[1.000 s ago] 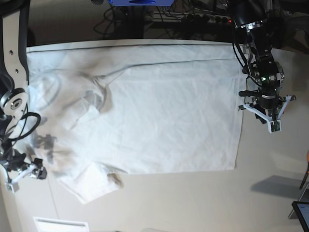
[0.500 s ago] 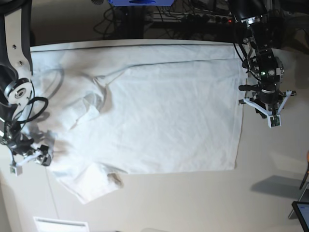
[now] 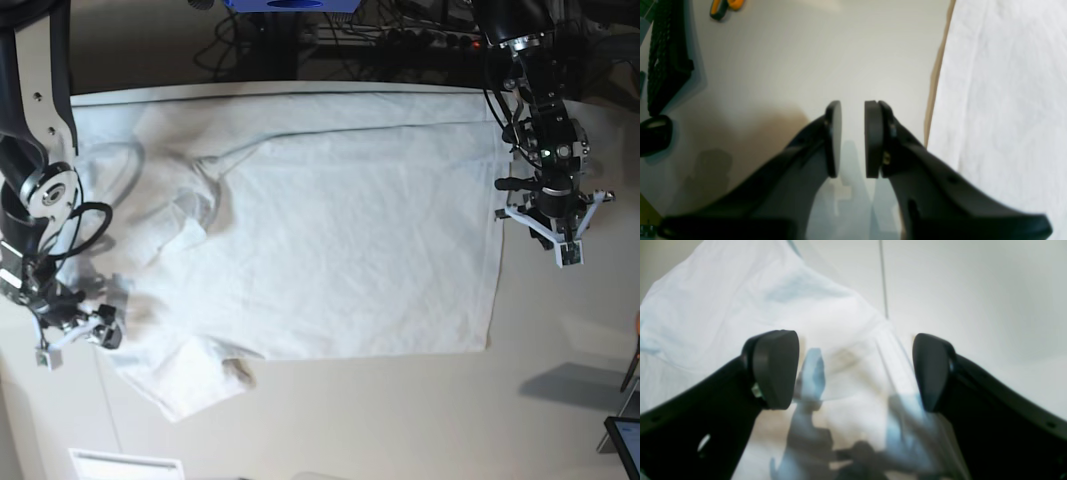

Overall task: Fold the T-shirt properly
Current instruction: 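Release the edge and move both grippers to the shirt's hem corners, then grasp the hem corners with both grippers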

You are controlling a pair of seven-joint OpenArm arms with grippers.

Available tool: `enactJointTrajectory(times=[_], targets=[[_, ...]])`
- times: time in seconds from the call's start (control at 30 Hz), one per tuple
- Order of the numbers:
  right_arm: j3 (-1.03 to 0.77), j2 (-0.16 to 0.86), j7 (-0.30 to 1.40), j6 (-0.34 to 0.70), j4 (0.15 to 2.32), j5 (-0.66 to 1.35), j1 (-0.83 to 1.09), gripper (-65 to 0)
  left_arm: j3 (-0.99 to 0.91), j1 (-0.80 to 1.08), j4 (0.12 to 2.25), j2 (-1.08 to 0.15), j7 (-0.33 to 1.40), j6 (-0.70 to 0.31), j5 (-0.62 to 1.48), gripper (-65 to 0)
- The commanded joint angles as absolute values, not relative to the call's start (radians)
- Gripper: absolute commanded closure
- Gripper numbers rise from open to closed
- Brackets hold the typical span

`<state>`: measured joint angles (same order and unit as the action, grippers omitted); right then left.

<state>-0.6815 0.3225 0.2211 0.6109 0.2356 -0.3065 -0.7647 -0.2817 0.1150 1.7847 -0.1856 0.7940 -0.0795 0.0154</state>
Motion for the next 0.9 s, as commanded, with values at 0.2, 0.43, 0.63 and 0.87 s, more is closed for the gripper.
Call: enactJointTrajectory(times=[0.2, 0.43, 0.63, 0.87], targets=[[-0.659, 0.325, 0.232, 0.618, 0.243, -0.305, -0.789, -25.5, -0.288, -0.002, 1.705, -0.199, 0.774, -0.074, 0.013, -13.8], [-0.657, 0.325, 0.232, 0.616, 0.243, -0.305, -0.789, -7.4, -0.288, -0.208, 1.508, -0.199, 0.776, -0.076, 0.035, -33.9], [-0.657, 0.325, 0.232, 0.616, 0.243, -0.305, -0.788, -7.0, -0.286, -0.364, 1.303, -0.242, 0.773, -0.076, 0.278, -49.4], [-0.657, 0.325, 0.232, 0.621, 0.243, -0.305, -0.788, -7.0, -0.275, -0.547, 0.918, -0.305, 0.634, -0.076, 0.414, -50.4]])
